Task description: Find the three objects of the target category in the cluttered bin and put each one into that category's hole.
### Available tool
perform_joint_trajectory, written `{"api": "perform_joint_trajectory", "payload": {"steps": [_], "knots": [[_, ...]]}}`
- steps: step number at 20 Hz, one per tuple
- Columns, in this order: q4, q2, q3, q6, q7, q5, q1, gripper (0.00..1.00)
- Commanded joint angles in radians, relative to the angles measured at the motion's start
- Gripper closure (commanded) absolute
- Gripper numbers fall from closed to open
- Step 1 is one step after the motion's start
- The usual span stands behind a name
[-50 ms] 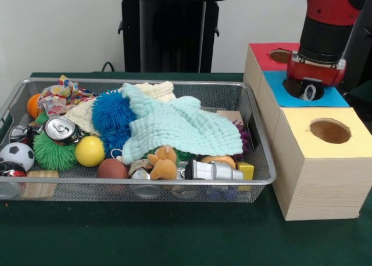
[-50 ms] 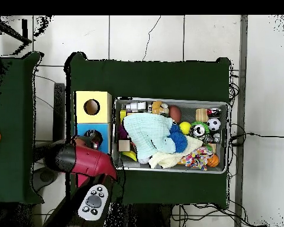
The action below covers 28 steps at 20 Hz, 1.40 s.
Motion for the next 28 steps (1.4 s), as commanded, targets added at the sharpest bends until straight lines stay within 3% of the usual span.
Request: {"api": "perform_joint_trajectory", "payload": {"steps": [1,2,3,18,21,23,28], "knots": [[-0.073,0.185,0.119,-0.082,0.279,0.072,-0.026,1.0],[-0.073,0.184,0.117,-0.08,0.279,0.072,-0.025,1.0],[-0.073,0.184,0.115,-0.078,0.28,0.072,-0.024,0.0],[-0.027,0.141,0.133,-0.062,0.268,0.093,-0.04,0.0],[0.014,0.068,0.097,-0.002,0.272,0.085,-0.02,0.0],[0.035,-0.006,0.032,0.067,0.276,0.064,0.012,0.0],[0.024,-0.137,-0.083,0.226,0.261,0.008,0.044,0.0]]}}
